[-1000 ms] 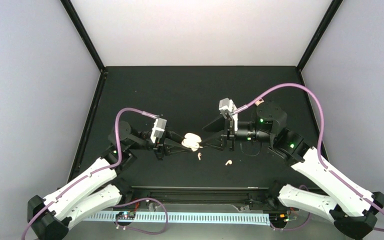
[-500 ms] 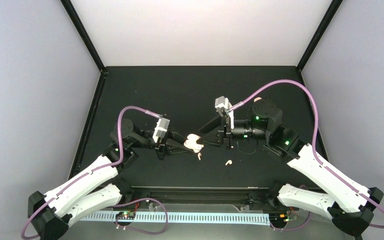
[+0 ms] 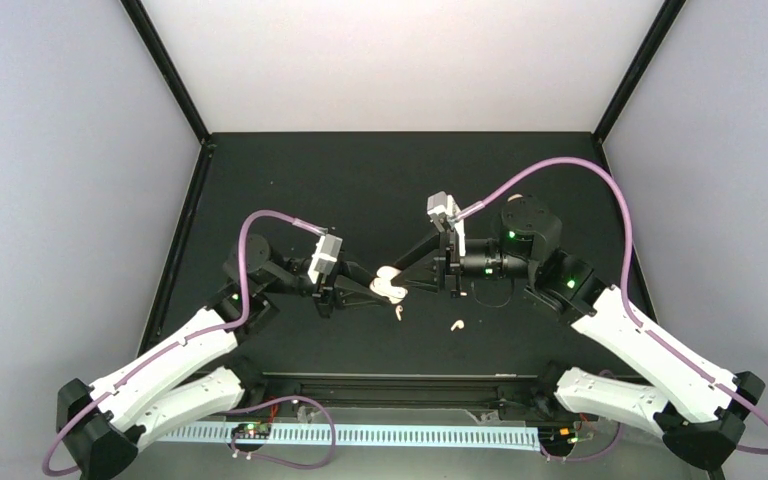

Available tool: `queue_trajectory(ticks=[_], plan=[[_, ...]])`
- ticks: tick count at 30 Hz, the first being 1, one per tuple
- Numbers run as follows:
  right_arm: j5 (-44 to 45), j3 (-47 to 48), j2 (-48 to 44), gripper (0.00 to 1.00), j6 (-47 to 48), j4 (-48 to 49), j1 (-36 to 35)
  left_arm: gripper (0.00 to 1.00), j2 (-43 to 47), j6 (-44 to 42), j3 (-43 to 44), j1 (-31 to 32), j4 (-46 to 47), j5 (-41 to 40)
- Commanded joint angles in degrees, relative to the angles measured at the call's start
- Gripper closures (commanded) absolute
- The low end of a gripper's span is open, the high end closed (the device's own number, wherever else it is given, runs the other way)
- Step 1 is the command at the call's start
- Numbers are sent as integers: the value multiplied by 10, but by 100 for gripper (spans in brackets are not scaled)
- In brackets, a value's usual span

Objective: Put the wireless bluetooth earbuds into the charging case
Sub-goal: Adjust the charging case.

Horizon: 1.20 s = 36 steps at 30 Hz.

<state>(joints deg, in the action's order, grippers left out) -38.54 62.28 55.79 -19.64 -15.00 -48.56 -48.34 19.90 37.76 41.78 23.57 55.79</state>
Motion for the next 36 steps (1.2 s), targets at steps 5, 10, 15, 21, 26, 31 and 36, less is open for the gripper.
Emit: queue_trajectory(ticks=[5,10,15,21,26,31,36], plan=[[12,14,3,67,6,-5,-10,99,-10,-16,39,7,-6,2],[14,11,-3,74,3,4,-10,99,-10,-20,38,8,-11,-1],[7,7,-5,79,-6,17,-10,98,-11,-21,36,10,-12,-3],[3,4,-8,86,-11,26,-10,98,-11,-22,35,9,-13,-6],[3,3,-8,98,-12,26,-10,93,-11,-21,35,10,-14,-8],[4,4,-9,99,-12,26,-10,82,-11,-20,34,9,-17,-14],[12,4,-15,99,-5,24,-10,69,-12,-23,32,10,-30,-23]])
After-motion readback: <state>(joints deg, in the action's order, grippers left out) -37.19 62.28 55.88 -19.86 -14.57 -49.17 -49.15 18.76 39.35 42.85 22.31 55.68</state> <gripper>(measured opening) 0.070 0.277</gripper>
